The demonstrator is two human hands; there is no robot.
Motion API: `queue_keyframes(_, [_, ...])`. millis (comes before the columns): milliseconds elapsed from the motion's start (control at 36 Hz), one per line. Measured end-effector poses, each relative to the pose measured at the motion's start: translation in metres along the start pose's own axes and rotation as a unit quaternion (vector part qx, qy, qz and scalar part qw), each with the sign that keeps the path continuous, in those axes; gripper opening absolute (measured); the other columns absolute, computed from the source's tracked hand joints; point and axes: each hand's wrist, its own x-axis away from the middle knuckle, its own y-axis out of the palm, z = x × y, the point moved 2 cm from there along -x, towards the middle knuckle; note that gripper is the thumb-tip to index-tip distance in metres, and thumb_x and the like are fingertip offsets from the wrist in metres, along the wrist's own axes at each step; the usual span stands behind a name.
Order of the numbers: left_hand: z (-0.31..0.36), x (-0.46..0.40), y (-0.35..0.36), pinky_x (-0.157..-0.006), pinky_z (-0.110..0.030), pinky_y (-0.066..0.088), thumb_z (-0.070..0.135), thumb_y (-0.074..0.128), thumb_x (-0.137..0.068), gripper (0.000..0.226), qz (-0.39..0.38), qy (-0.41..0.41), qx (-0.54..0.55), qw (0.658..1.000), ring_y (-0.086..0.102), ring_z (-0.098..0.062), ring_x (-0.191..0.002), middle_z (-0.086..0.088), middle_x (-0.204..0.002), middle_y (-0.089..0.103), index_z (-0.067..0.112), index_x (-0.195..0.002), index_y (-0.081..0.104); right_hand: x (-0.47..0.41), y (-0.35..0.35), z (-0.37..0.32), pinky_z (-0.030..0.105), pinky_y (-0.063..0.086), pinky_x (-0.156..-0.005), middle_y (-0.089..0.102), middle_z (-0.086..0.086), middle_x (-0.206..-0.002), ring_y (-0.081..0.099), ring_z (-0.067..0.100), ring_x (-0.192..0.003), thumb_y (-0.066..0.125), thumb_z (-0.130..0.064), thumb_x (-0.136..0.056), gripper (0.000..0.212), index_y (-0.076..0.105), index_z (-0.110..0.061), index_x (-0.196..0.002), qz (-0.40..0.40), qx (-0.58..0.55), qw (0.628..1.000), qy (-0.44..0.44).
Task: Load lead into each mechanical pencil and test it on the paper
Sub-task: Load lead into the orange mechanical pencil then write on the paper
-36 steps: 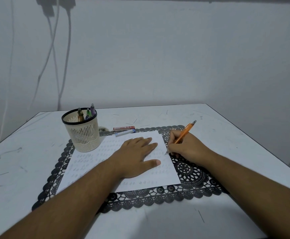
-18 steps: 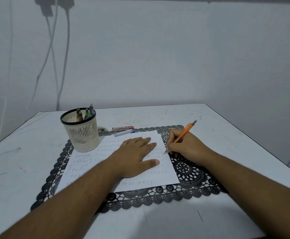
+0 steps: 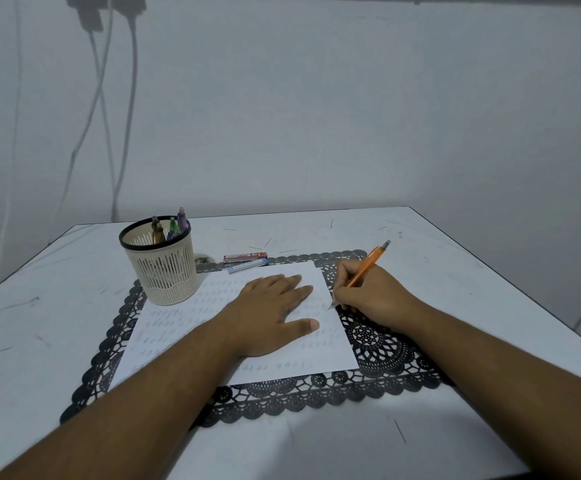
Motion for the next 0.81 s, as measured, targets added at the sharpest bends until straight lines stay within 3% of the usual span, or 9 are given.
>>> queue_keyframes(333, [0.0010, 0.0006, 0.0000, -0.127, -0.041, 0.001, 0.075, 0.027, -0.097, 0.077, 0.002, -0.004, 0.002, 1.000, -0.001, -0.013, -0.158, 0.011, -0.173, 0.002, 0.040, -0.164, 0.012, 0.0023, 0.0008, -0.0027, 0.026, 0.050, -0.066, 0.066, 0.005, -0.069, 0.064, 0.011, -0.064, 0.071, -0.002, -0.087, 0.030, 0.059, -0.022, -0.069, -0.018, 0.003, 1.000, -0.005])
queue_keyframes(611, [0.0004, 0.0003, 0.0007, -0.127, -0.042, 0.002, 0.076, 0.026, -0.097, 0.078, -0.001, -0.004, -0.003, 1.000, 0.000, -0.013, -0.158, 0.011, -0.173, 0.002, 0.040, -0.164, 0.012, 0.0043, -0.0013, -0.0044, 0.021, 0.049, -0.063, 0.065, 0.003, -0.067, 0.062, 0.010, -0.062, 0.068, 0.003, -0.088, 0.024, 0.059, -0.012, -0.073, -0.023, -0.003, 1.000, -0.008])
queue_keyframes(806, [0.0001, 0.0011, 0.0008, -0.127, -0.041, 0.000, 0.077, 0.024, -0.096, 0.078, -0.003, -0.003, 0.002, 1.000, -0.002, -0.013, -0.159, 0.011, -0.173, 0.001, 0.040, -0.164, 0.011, 0.0105, -0.0070, -0.0074, 0.033, 0.056, -0.069, 0.064, 0.026, -0.079, 0.059, 0.028, -0.069, 0.065, 0.006, -0.092, 0.012, 0.057, 0.001, -0.084, -0.015, -0.103, 0.995, -0.008])
